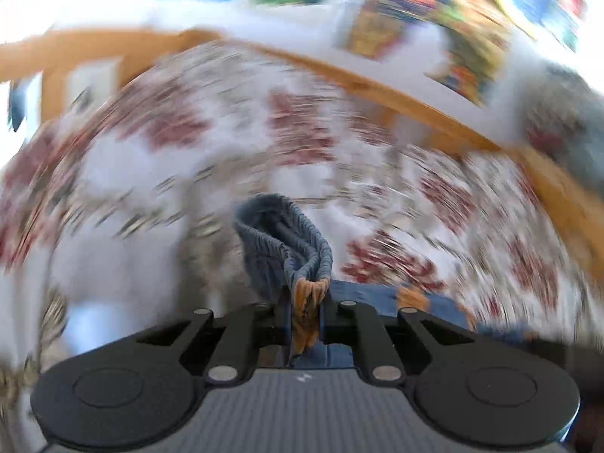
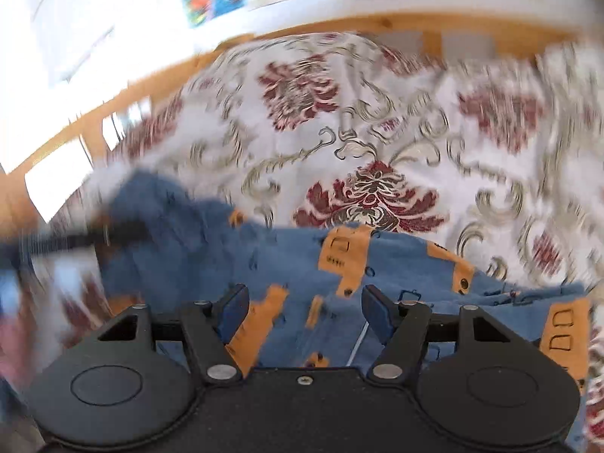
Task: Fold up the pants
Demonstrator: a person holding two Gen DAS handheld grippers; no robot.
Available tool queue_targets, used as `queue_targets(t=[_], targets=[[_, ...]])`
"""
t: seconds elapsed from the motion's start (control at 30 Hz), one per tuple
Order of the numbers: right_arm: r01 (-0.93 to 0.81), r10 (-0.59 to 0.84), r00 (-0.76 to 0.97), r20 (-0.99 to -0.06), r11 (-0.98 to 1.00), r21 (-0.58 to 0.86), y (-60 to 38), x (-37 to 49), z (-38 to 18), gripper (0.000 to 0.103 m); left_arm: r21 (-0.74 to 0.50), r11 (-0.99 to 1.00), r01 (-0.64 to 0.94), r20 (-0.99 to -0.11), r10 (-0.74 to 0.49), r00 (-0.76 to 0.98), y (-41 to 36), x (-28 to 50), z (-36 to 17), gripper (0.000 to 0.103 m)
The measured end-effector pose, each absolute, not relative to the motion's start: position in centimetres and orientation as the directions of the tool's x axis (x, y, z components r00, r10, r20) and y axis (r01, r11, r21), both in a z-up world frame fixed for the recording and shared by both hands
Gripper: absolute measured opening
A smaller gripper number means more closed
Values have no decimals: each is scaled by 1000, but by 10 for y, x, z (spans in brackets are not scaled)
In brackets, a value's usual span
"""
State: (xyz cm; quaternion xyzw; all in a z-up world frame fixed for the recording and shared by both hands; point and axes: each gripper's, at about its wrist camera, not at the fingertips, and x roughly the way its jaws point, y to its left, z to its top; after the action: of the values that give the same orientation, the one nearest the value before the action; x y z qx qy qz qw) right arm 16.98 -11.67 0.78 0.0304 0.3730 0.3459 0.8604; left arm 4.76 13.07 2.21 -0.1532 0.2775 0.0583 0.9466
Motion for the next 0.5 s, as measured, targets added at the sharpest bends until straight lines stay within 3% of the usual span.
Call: queue_targets(t=[0.1,0.2,0.33,0.5], targets=[[-508,731,380,-566,677,533,-134,207,21,78,-105,992,-70,-539,3,842,96,52,32,13],[-509,785,301,-542,612,605,-124,232,40,79,-4,1000,-7,-551,4,834,66,56,34,13],[-592,801,228,-553,565,574,-93,239,70,79,115,993,13,-549,53,834,37,51,33,13],[-683,737,221,-639,585,439,-53,222,76,77,157,988,2,-556,87,826,20,52,30,13]])
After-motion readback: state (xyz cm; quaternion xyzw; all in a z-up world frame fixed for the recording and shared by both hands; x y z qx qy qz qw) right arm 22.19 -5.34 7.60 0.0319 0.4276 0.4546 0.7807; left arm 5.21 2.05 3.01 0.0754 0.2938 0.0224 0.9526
